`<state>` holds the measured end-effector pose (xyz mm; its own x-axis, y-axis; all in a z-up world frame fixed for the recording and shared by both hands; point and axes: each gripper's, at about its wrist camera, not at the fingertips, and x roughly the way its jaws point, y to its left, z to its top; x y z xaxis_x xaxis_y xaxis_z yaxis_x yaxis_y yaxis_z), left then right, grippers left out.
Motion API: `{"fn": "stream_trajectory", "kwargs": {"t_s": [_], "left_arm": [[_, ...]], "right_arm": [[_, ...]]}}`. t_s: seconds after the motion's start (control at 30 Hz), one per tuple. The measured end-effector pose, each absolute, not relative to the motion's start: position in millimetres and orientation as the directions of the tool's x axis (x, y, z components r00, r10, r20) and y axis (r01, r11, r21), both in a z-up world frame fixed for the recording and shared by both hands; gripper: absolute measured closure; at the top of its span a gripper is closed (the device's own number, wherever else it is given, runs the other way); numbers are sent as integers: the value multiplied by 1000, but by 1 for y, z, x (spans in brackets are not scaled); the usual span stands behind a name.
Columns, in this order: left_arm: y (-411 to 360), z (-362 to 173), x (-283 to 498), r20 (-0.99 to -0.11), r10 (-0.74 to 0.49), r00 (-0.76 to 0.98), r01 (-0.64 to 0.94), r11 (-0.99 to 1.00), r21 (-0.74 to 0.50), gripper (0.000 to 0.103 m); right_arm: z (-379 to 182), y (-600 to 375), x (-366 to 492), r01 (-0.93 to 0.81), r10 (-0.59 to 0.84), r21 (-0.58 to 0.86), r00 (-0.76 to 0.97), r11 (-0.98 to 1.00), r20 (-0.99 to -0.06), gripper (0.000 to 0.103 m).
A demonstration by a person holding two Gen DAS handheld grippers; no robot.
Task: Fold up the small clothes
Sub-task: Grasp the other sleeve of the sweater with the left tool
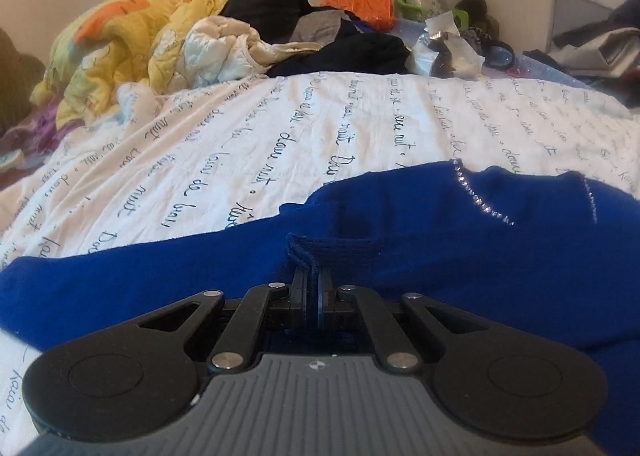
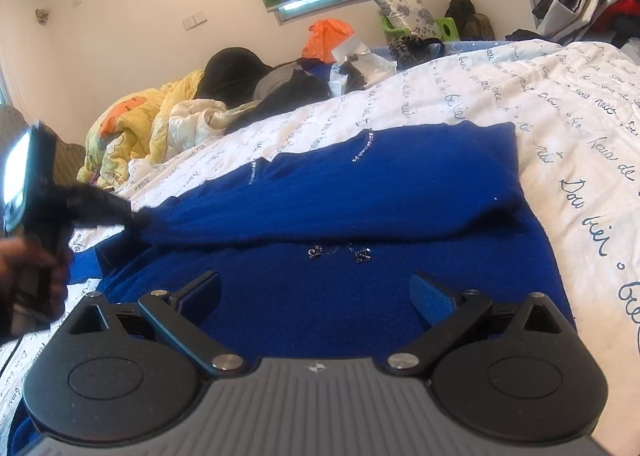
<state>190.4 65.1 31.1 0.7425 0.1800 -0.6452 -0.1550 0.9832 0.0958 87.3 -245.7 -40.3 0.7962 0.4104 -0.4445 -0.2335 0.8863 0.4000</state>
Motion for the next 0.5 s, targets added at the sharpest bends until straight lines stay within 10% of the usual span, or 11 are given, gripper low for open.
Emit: {"fn": "stream_trajectory", "kwargs": {"t_s": [0.3,0.5], "left_arm": [[70,40,174,-641,177,747,-92,982,164,82],[37,67,143,-512,4,859,35,997,66,28]], "right_arm": [[-37,-245,91,-241,417,391,782,888,-463,2],[14,-265,132,-236,357,338,861,911,-362,0]]}}
